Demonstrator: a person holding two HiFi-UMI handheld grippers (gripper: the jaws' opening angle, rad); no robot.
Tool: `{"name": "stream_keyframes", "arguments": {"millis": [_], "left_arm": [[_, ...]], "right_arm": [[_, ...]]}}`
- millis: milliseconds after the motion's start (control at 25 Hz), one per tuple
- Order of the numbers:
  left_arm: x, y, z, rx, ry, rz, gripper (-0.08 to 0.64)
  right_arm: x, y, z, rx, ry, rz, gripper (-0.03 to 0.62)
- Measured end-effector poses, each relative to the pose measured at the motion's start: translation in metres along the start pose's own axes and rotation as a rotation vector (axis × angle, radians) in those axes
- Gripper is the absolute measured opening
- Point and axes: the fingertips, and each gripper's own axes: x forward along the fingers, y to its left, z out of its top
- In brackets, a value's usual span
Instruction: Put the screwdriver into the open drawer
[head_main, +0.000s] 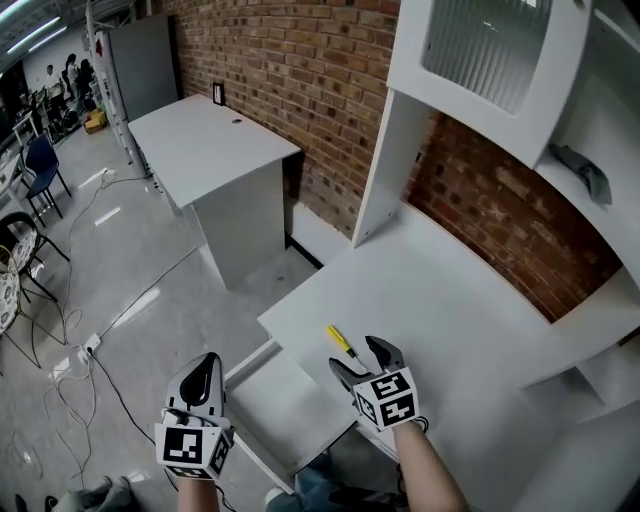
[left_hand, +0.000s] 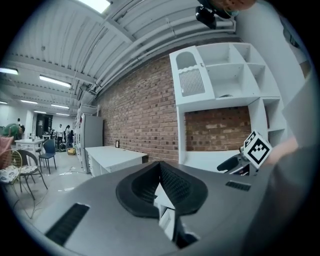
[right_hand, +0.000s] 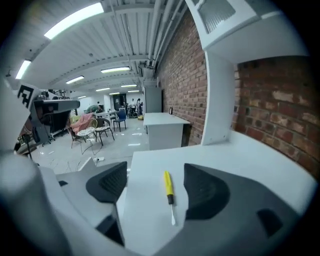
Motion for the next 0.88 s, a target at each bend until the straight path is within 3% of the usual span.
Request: {"name": "stream_keyframes", "arguments": {"millis": [120,400,640,880], "left_arm": [[0.007,0.0,-0.012,0.0,0.043,0.007,0.014],[0.021,0.003,-0.043,-0.032,0.123,0.034,0.014],[0.024,0.004,-0.058,-0.044,0.157,0.058,0.014],[0.021,0.004,-0.056,-0.046,0.16,0.091,0.014]], "right_arm": [[0.03,-0.013,-0.033,0.007,0.112,-0.01,0.256],[0.077,-0.028,-0.076,-0.029,0.276,0.011,0.175],[0.089,-0.029,-0.086,-0.063,0.313,0.034,0.089],[0.085,-0.029,-0.077,-0.049,0.277,0.052,0.082]]}}
